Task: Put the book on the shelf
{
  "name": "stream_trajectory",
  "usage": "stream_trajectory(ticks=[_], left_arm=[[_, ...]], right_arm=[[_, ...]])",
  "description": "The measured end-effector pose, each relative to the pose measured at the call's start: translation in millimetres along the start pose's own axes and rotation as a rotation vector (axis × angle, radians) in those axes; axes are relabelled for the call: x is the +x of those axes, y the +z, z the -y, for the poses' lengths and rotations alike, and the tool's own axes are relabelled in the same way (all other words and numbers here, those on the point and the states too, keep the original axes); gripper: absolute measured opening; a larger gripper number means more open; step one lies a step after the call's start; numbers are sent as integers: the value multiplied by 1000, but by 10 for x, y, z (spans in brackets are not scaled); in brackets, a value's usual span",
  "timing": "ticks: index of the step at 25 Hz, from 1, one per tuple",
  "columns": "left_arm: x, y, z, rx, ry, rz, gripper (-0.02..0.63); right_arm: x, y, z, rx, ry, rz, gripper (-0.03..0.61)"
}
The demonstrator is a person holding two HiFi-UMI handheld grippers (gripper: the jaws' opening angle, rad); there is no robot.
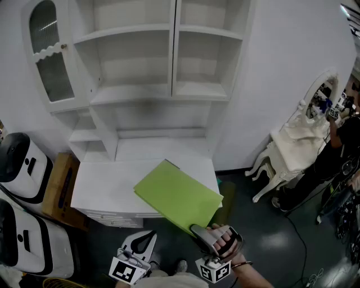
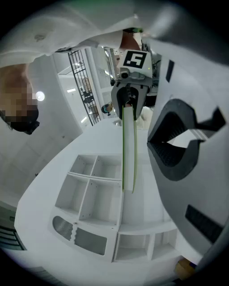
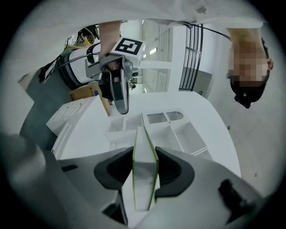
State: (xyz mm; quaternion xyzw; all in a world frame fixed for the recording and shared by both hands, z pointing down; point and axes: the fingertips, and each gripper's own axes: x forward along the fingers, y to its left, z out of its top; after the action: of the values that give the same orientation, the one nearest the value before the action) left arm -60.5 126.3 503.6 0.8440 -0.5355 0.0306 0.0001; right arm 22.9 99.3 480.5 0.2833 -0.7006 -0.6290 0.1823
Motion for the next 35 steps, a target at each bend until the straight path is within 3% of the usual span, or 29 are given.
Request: stream_trajectory(ticks=[15,35], left_arm=[[23,88,147,59,-82,26,9],[139,166,543,23,-54,12,9]], right_arm=[[-34,126,201,-25,-45,4,150],[-420,-135,284,-46,-14,8,150]])
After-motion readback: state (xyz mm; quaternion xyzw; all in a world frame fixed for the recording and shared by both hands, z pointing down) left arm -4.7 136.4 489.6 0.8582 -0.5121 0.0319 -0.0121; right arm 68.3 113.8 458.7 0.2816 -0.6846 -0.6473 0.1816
